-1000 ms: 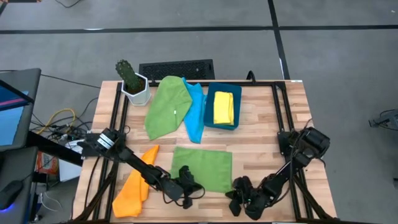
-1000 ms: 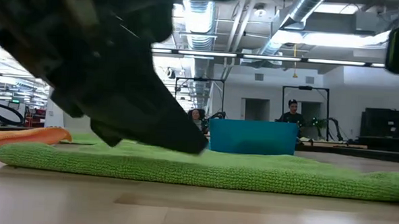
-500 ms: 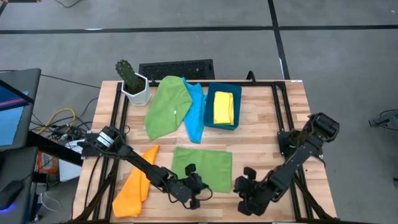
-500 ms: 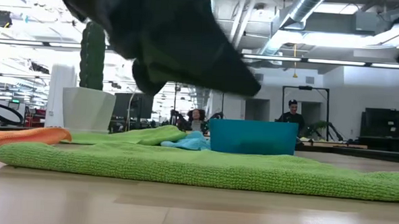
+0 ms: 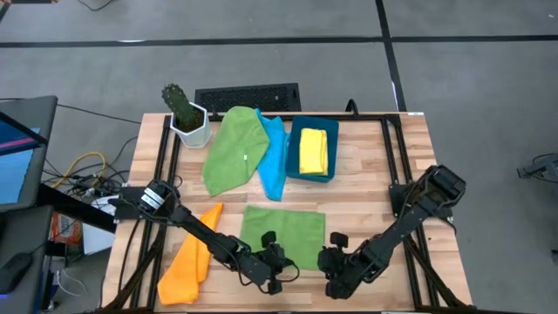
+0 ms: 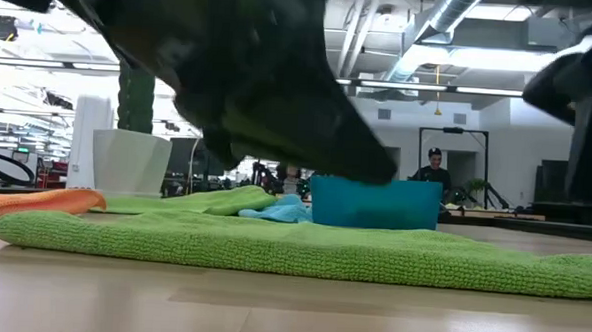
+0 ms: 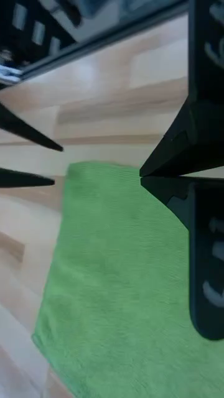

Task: Fold microfiber towels
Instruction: Fold the right green towel

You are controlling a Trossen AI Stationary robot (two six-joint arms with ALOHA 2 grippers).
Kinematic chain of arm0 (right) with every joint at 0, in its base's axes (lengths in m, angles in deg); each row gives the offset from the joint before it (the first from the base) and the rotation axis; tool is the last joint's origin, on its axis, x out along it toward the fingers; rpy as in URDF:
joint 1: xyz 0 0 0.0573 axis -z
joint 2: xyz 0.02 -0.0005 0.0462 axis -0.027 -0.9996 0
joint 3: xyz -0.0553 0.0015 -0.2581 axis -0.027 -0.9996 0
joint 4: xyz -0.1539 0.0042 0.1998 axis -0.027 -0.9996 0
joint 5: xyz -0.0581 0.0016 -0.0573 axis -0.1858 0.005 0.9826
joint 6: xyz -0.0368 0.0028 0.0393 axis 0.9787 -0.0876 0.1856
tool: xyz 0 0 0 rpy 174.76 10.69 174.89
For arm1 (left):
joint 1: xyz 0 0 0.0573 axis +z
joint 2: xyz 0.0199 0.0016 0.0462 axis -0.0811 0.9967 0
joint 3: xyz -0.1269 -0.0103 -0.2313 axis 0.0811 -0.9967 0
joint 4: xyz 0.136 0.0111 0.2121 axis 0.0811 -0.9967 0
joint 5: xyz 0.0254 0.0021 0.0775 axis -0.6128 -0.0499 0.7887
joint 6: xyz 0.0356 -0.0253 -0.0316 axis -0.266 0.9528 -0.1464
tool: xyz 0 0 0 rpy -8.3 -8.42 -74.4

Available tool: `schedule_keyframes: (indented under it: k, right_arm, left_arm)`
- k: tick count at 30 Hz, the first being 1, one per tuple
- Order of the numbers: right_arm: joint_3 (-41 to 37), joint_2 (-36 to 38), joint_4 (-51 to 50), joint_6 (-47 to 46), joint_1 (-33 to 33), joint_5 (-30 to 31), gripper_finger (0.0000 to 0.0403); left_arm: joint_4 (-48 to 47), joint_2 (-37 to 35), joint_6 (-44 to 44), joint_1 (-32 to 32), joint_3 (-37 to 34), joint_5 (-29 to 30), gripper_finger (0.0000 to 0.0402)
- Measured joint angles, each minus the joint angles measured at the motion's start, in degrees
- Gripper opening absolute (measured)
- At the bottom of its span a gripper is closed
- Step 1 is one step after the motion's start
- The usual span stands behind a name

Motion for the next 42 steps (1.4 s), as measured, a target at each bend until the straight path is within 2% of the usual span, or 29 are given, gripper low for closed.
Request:
schedule_keyframes:
  k: [4,10,18,22,29,31,36,42]
  right_arm:
    - [-0.02,-2.1,0.77,0.13,0.0,-0.04,0.0154]
    - [0.02,-4.73,2.73,0.61,0.01,-0.98,0.0149]
    - [0.31,-7.42,2.22,0.01,-0.38,-1.33,0.0148]
    - [0.24,-7.24,1.25,-0.82,-0.24,-1.68,0.0119]
    - [2.32,-6.79,-1.96,0.25,0.22,-2.47,0.0019]
    - [4.27,-6.69,-3.88,2.69,0.15,-2.65,0.0013]
    - [8.85,-6.32,-7.44,8.11,2.28,-0.92,0.0029]
    - [11.24,-6.24,-6.77,14.53,6.38,0.0,0.0013]
  left_arm:
    - [-0.93,0.0,-2.12,-0.33,-0.09,-1.53,0.0]
    - [-4.01,-0.02,-2.3,-0.16,-0.09,-0.15,0.0]
    - [-2.93,2.61,-2.3,-0.04,0.09,-4.26,0.0]
    - [-4.05,2.8,-2.37,-0.15,0.08,-4.62,0.0]
    - [-4.97,2.77,-2.52,0.09,0.07,-5.06,0.0]
    - [-5.11,2.75,-2.71,0.09,0.07,-5.04,0.0]
    - [-5.29,2.71,-2.46,0.09,0.07,-5.01,0.0]
    - [-5.31,2.71,-1.95,0.09,0.07,-4.69,0.0]
